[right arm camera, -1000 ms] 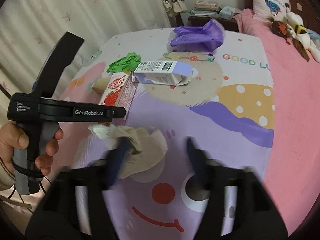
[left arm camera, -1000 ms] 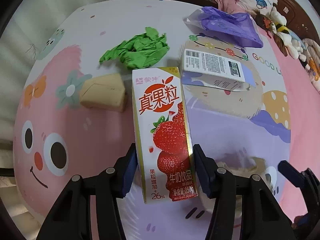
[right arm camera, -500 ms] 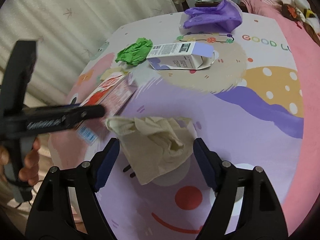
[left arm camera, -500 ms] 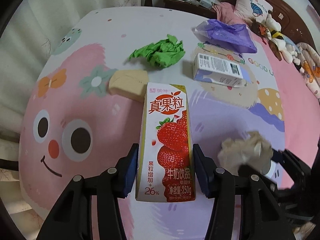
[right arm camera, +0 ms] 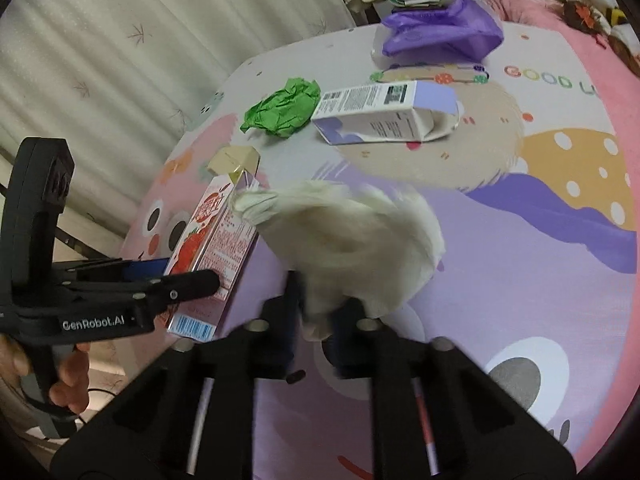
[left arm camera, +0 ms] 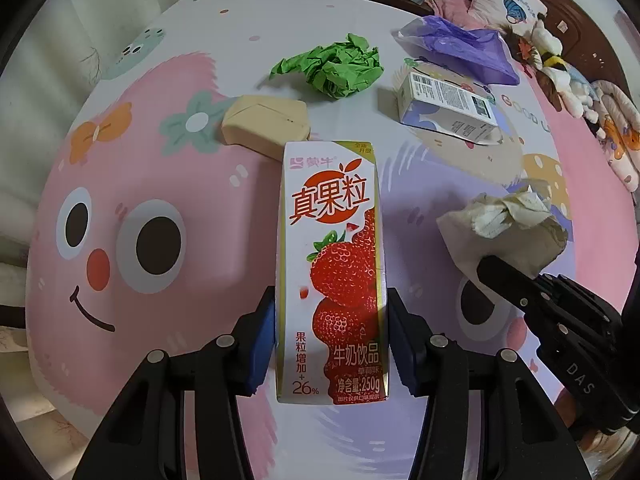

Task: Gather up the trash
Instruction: 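Lift carton and white paper and carry them down toward the bin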

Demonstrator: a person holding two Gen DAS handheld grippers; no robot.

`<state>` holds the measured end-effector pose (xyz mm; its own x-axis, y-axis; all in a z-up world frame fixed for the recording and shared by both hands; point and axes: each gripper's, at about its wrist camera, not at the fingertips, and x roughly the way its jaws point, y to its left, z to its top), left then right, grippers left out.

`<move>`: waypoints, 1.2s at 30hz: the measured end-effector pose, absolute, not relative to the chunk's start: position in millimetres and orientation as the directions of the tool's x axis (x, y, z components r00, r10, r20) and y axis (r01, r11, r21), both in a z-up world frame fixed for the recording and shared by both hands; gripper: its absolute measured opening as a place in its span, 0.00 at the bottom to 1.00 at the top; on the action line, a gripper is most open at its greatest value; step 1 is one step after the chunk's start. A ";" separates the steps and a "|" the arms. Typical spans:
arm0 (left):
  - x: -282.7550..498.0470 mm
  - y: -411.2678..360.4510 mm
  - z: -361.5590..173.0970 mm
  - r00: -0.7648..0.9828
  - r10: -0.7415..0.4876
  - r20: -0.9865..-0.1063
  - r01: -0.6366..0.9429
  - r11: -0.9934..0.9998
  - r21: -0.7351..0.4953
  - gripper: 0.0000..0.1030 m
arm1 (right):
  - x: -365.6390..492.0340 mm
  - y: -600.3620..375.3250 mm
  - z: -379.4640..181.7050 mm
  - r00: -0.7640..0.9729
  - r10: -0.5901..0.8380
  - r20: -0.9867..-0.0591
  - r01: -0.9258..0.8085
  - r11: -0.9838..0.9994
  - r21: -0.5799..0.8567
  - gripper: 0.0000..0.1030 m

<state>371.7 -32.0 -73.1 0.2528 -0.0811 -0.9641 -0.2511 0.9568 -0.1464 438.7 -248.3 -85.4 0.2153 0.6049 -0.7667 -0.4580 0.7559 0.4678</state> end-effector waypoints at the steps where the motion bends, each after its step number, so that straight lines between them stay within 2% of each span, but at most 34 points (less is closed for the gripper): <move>1: 371.4 -32.1 -72.6 0.255 -0.084 -0.963 -0.250 0.957 -0.150 0.49 | 437.4 -247.4 -84.9 0.222 0.605 -0.765 -0.459 0.757 0.465 0.06; 10: 349.6 -31.4 -46.3 0.312 -0.131 -0.941 -0.192 0.961 -0.198 0.49 | 414.1 -252.6 -60.4 0.263 0.630 -0.730 -0.451 0.750 0.484 0.06; 18: 300.4 -29.4 -0.6 0.362 -0.199 -0.911 -0.058 0.970 -0.235 0.49 | 362.3 -254.0 -16.8 0.324 0.612 -0.721 -0.448 0.771 0.453 0.06; 28: 210.6 -0.1 35.7 0.382 -0.266 -0.885 0.187 0.960 -0.208 0.49 | 245.0 -226.9 31.3 0.460 0.507 -0.729 -0.334 0.860 0.387 0.06; 36: 125.3 32.1 25.7 0.328 -0.324 -0.887 0.322 0.921 -0.217 0.49 | 136.2 -193.7 36.7 0.519 0.391 -0.760 -0.174 0.919 0.353 0.06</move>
<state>125.3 32.1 25.7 0.3284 -0.3237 -0.8873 0.3223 0.9215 -0.2169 136.2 -193.7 36.7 0.5194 0.3906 -0.7600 -0.1745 0.9192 0.3531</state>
